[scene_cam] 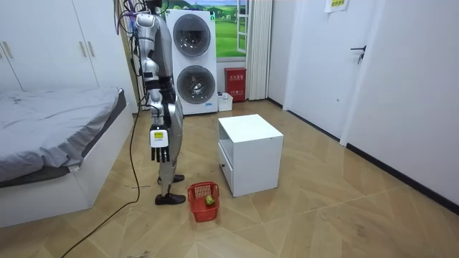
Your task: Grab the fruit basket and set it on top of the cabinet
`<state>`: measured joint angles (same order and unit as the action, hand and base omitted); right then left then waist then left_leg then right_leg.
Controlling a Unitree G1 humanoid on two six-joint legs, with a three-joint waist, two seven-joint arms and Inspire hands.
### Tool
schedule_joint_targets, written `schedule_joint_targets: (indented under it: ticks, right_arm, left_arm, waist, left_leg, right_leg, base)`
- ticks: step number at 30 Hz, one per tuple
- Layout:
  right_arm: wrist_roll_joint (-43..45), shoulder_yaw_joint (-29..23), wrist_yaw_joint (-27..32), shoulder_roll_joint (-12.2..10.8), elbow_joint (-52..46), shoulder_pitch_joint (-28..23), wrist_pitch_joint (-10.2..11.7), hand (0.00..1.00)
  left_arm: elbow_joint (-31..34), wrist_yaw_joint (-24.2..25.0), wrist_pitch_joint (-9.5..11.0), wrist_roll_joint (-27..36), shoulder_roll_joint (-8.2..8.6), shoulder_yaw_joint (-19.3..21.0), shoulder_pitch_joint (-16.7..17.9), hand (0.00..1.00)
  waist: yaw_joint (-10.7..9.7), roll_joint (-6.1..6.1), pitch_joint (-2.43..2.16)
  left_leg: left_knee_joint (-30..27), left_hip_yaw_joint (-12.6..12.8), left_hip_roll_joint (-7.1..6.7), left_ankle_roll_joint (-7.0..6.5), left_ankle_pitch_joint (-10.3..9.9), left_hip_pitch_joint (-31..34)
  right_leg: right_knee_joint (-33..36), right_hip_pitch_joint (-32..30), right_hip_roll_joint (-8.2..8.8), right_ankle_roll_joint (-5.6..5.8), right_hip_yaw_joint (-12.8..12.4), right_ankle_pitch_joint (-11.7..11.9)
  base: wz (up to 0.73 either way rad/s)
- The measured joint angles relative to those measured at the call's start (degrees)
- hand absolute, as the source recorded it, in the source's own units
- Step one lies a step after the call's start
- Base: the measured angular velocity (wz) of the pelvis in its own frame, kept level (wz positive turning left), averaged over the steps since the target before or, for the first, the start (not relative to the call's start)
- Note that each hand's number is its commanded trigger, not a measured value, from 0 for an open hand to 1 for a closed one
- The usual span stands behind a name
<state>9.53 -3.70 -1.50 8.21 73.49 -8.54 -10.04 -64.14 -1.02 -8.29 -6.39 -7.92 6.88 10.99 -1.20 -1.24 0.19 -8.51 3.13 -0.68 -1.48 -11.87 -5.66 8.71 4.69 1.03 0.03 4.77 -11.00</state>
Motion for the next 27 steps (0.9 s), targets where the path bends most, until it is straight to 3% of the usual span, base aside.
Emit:
schedule_joint_targets:
  ticks: [27]
  right_arm:
    - [-0.2, 0.1, -0.4, 0.0, 0.2, 0.3, 0.0, 0.00]
  left_arm:
    - [-0.1, 0.1, -1.2, -3.4, 0.02, -0.4, 0.8, 0.00]
  waist:
    - [-0.2, -0.60, -0.06]
  left_leg:
    - [-0.9, 0.0, -0.36, -0.05, 0.0, 0.0]
  right_leg:
    - [1.5, 0.0, 0.75, 0.12, 0.7, -0.9]
  base:
    - [0.00]
